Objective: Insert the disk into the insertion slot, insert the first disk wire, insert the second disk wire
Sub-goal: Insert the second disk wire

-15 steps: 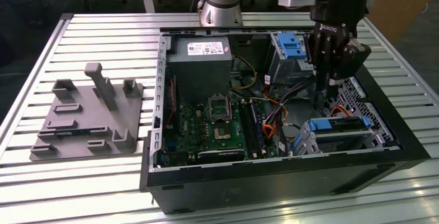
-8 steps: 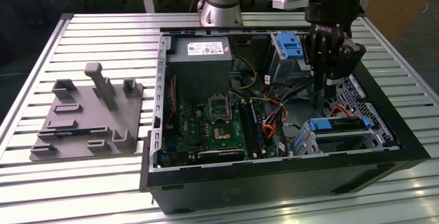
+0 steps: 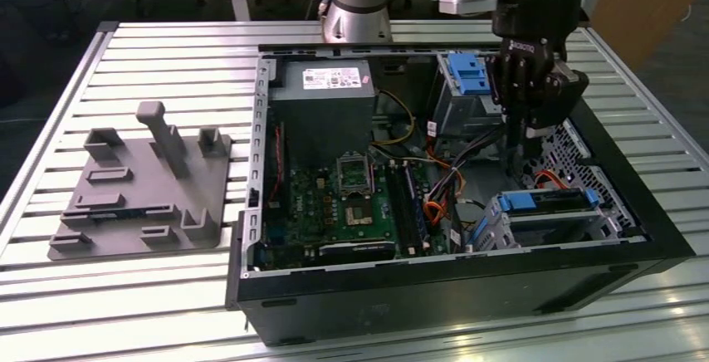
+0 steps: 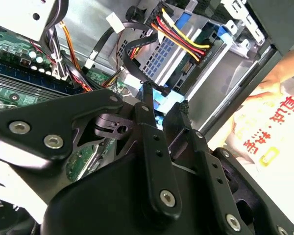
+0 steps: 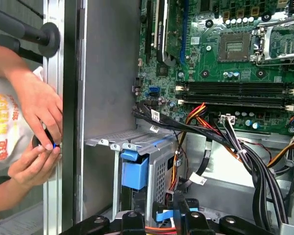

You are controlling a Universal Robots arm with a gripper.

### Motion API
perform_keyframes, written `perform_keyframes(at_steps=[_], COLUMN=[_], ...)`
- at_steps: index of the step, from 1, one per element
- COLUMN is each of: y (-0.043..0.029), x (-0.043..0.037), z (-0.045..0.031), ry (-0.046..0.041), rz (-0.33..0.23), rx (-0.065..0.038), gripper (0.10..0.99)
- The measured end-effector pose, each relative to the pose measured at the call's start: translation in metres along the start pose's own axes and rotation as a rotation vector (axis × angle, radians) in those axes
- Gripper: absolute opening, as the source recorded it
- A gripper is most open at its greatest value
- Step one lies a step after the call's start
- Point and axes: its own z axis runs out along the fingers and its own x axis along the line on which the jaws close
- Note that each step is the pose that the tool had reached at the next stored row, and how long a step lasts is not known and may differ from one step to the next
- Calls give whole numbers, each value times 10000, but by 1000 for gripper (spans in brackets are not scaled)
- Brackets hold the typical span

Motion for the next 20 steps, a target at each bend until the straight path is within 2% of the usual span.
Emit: perform_keyframes(at_steps=[3, 9, 20], y=[-1, -47, -49], x=[0, 1, 32], z=[0, 5, 24], ry=[14, 14, 8], rz=[171, 180, 167], rx=[-81, -85, -78], gripper=[357, 357, 357])
